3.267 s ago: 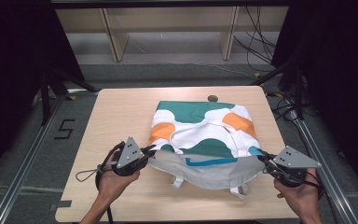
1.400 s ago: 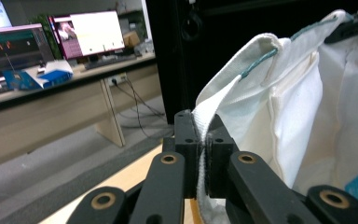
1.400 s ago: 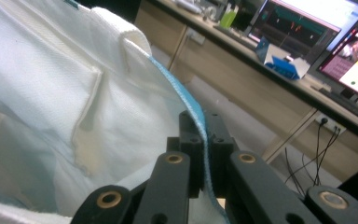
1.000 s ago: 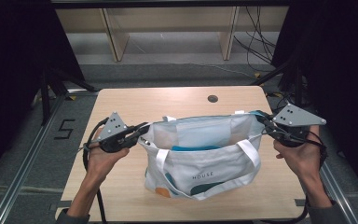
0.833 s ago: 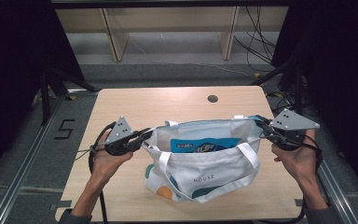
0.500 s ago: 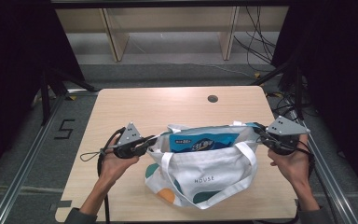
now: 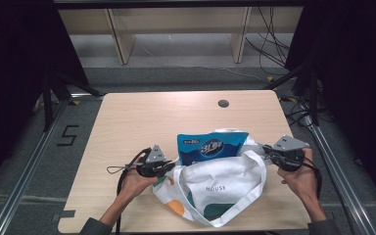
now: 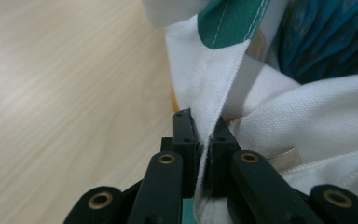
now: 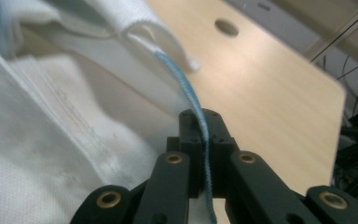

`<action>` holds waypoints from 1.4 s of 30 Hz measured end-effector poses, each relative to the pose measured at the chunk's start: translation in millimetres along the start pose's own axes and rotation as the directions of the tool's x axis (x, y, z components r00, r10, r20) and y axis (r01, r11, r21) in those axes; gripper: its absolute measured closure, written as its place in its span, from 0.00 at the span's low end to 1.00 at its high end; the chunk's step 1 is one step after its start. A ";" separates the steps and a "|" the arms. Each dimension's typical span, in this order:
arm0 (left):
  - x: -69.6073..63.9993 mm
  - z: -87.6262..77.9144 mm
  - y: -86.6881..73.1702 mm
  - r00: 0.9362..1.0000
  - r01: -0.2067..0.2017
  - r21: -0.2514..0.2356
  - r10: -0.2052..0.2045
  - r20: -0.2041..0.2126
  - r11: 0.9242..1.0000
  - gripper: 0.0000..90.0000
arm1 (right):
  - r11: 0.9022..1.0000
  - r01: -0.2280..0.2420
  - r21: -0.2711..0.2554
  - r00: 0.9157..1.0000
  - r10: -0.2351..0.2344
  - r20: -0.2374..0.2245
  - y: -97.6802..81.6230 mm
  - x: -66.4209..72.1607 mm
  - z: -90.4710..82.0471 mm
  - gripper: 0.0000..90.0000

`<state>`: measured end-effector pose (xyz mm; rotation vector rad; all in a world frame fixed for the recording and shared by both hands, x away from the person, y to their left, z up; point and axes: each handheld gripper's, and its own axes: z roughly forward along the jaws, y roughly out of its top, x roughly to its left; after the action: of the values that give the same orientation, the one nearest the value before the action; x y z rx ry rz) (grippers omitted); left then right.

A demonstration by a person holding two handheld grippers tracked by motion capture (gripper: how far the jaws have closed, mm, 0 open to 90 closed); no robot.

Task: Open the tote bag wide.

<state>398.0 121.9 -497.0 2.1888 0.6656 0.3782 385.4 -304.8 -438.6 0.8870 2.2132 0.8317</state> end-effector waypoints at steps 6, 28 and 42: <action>-2.7 9.0 -4.0 1.000 0.017 0.015 -0.018 0.004 1.000 0.94 | 0.992 0.016 0.125 0.999 -0.012 -0.036 -24.1 12.8 26.4 0.99; 19.7 13.3 -2.8 0.994 0.080 -0.031 -0.082 -0.067 0.996 0.79 | 0.988 -0.069 0.138 0.996 0.075 -0.042 -26.5 4.4 53.0 0.87; 2.2 -70.1 34.8 0.961 0.264 -0.231 -0.276 -0.021 0.937 0.45 | 0.936 -0.304 -0.175 0.946 0.276 -0.169 11.6 -18.8 -48.9 0.63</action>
<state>378.7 147.3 -425.6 1.8474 0.8953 0.3500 365.8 -327.9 -394.3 1.1017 2.0970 1.2682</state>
